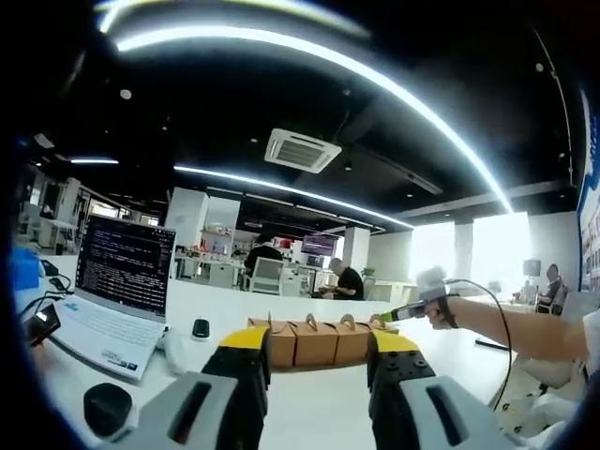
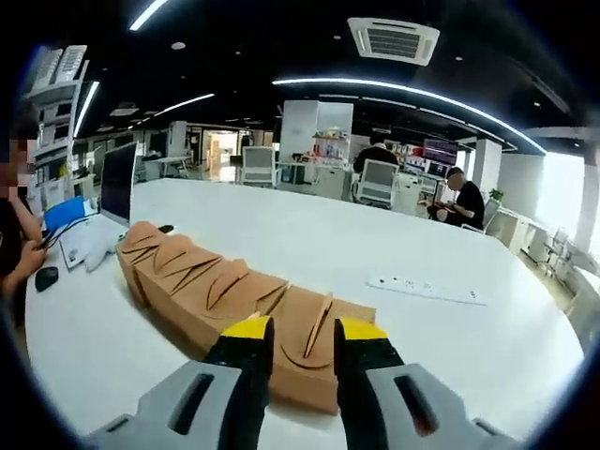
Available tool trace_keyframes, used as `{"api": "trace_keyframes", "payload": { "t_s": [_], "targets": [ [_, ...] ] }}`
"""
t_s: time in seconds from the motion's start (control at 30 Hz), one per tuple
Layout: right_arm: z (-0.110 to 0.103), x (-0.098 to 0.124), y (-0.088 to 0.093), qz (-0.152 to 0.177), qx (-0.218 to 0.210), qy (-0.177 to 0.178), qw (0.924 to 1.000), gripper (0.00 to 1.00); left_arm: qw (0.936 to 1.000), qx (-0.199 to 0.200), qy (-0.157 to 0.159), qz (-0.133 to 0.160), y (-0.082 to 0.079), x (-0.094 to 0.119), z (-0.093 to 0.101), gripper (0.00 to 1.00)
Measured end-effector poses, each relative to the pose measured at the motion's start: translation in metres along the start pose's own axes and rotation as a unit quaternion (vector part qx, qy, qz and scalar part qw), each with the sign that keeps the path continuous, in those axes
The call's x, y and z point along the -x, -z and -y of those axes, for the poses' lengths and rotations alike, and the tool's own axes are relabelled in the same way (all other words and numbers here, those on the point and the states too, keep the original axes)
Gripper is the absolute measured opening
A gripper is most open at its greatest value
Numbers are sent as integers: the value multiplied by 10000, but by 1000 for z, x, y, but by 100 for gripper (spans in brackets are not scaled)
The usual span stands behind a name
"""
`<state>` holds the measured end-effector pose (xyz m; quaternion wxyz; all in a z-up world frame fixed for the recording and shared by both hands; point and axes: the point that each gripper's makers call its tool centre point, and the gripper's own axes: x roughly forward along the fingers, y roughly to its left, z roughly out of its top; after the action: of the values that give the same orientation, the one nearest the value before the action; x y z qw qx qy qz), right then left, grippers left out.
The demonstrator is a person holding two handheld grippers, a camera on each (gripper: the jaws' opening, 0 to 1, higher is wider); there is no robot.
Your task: Pick up one paper box from the group, open the paper box, and remove the item inside
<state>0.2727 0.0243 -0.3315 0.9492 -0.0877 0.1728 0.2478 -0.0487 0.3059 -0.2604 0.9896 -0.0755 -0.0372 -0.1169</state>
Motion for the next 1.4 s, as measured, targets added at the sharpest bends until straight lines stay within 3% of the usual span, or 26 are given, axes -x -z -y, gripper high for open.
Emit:
{"api": "trace_keyframes", "payload": {
  "t_s": [0.37, 1.4],
  "targets": [
    [16, -7, 9, -193, 133, 368, 9990, 26, 10000, 1, 27, -4, 1, -1, 2, 42],
    [16, -9, 10, -351, -196, 415, 9983, 4, 10000, 16, -10, 74, -6, 4, 1, 41]
  ]
}}
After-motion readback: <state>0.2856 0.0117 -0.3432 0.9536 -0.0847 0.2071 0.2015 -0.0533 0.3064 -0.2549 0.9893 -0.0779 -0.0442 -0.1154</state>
